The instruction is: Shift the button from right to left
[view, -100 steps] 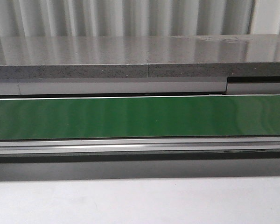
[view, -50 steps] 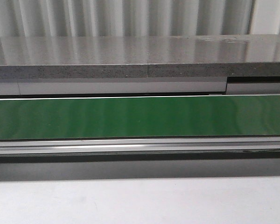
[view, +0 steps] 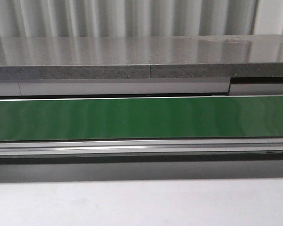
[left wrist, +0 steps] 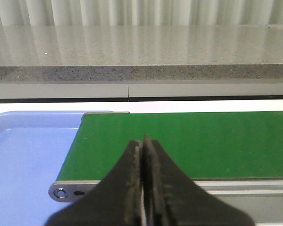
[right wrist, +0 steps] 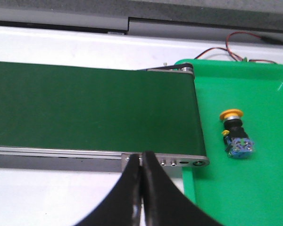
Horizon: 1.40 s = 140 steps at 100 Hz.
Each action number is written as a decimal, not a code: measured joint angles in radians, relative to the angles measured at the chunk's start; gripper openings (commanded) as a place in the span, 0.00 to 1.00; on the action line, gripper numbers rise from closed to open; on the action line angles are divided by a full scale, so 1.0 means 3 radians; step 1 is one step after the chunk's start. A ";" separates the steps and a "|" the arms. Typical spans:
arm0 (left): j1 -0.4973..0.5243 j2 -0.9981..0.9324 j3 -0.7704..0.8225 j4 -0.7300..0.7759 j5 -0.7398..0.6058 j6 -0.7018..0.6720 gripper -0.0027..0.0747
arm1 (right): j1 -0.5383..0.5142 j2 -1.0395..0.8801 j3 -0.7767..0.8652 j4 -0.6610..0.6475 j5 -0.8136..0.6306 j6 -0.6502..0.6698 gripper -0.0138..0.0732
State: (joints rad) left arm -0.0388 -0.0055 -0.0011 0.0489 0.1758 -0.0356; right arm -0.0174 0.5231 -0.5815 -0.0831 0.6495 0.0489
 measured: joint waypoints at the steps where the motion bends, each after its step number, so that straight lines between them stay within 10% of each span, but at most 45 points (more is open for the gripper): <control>1: 0.0000 0.0000 0.0000 0.0000 0.0000 0.0000 0.01 | 0.0000 0.0040 -0.0012 0.0008 0.0008 0.0000 0.08; 24: 0.0000 0.0000 0.0000 0.0000 0.0000 0.0000 0.01 | 0.0000 0.0802 -0.0455 0.0243 0.0362 0.0000 0.17; 55: 0.0000 0.0000 0.0000 0.0000 0.0000 0.0000 0.01 | 0.0000 0.1772 -0.1037 0.0380 0.0683 0.0007 0.74; 140: 0.0000 0.0000 0.0000 0.0000 0.0000 0.0000 0.01 | -0.1564 0.3450 -0.1841 0.0482 0.0727 0.0005 0.74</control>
State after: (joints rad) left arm -0.0388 -0.0055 -0.0011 0.0489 0.1758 -0.0356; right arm -0.4868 1.5581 -1.1338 0.0615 0.8677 0.0504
